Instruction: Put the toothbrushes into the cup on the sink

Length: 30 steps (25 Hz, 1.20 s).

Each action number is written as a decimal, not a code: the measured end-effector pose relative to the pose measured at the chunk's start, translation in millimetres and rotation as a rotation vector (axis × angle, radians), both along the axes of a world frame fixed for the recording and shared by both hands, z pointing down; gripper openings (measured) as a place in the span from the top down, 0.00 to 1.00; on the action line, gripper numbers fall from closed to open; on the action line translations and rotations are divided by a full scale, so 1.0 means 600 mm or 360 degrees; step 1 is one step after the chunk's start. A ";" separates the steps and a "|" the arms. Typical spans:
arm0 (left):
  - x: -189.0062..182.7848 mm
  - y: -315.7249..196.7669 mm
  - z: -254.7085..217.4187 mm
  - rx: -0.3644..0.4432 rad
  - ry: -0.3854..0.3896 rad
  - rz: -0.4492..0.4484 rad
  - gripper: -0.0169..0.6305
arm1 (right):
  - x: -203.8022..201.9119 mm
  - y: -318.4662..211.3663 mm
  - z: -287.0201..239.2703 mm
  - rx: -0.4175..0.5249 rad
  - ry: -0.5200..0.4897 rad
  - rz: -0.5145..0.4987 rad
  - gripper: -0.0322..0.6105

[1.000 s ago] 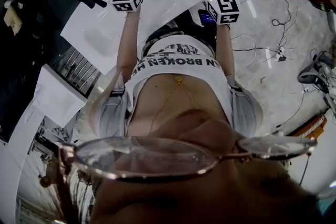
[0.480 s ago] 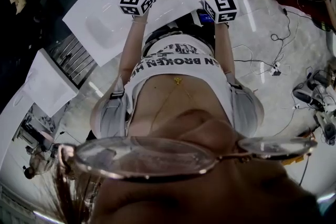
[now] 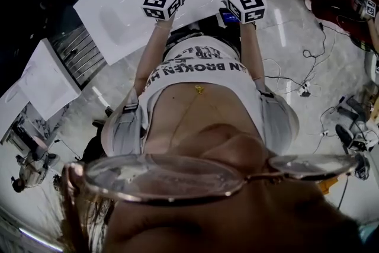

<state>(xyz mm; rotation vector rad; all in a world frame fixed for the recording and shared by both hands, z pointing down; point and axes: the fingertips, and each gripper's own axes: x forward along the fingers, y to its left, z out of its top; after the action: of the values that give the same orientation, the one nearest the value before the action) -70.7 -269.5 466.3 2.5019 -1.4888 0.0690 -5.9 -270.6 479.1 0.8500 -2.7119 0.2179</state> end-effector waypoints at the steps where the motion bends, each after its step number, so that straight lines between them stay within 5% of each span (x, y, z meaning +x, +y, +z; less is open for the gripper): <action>1: -0.001 0.004 -0.003 0.0002 -0.0001 -0.0015 0.95 | -0.006 0.004 -0.003 0.0004 -0.0004 -0.0023 0.90; 15: -0.041 0.058 -0.082 0.0129 -0.0009 -0.0151 0.95 | -0.088 0.045 -0.079 0.0171 -0.0065 -0.0170 0.90; 30: -0.041 0.085 -0.128 0.0221 -0.0029 -0.0116 0.95 | -0.108 0.077 -0.138 0.0290 -0.0104 -0.0204 0.90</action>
<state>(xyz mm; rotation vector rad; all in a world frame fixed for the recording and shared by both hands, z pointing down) -95.5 -218.6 389.5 2.5565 -1.6432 -0.0244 -70.7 -224.2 396.2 0.7234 -2.8686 -0.0296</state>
